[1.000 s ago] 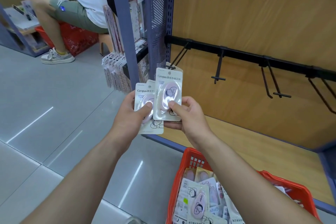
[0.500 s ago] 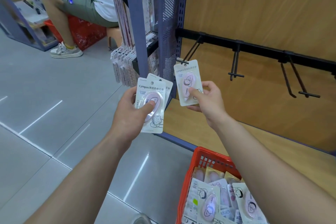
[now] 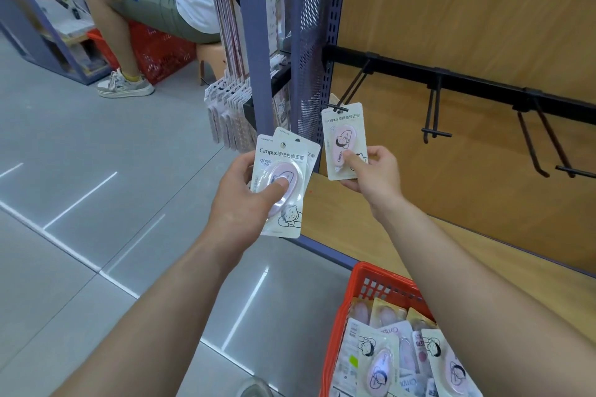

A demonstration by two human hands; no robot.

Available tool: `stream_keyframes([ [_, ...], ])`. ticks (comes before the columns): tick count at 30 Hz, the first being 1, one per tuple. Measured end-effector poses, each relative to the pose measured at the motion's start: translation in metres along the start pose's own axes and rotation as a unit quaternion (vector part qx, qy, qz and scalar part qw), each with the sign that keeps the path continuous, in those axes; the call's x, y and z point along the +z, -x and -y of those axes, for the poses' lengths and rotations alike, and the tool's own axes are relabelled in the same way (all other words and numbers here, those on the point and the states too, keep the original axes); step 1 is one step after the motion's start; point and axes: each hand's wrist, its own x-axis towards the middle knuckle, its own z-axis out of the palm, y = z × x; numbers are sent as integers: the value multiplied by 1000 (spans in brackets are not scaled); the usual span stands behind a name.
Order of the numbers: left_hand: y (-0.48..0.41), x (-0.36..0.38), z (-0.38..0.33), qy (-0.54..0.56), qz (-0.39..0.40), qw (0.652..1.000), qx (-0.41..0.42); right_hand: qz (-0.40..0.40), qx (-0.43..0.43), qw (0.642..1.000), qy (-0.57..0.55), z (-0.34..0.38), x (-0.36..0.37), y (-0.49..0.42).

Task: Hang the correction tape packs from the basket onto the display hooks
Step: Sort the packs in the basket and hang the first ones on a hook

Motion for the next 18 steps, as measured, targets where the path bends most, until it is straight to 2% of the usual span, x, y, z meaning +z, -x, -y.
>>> stream_keyframes([
  [3, 0, 2, 1, 3, 8, 1000, 1, -27, 38, 996, 75, 4, 3, -8],
  [6, 0, 4, 0, 11, 12, 1000, 2, -44, 3, 982, 185, 5, -2, 5],
  [8, -1, 5, -1, 16, 10, 1000, 5, -4, -32, 987, 156, 6, -4, 27],
  [12, 0, 11, -3, 14, 13, 1000, 15, 163, -22, 985, 49, 14, 1, 71],
  [18, 5, 16, -7, 64, 17, 998, -4, 184, 13, 981, -56, 25, 7, 83],
])
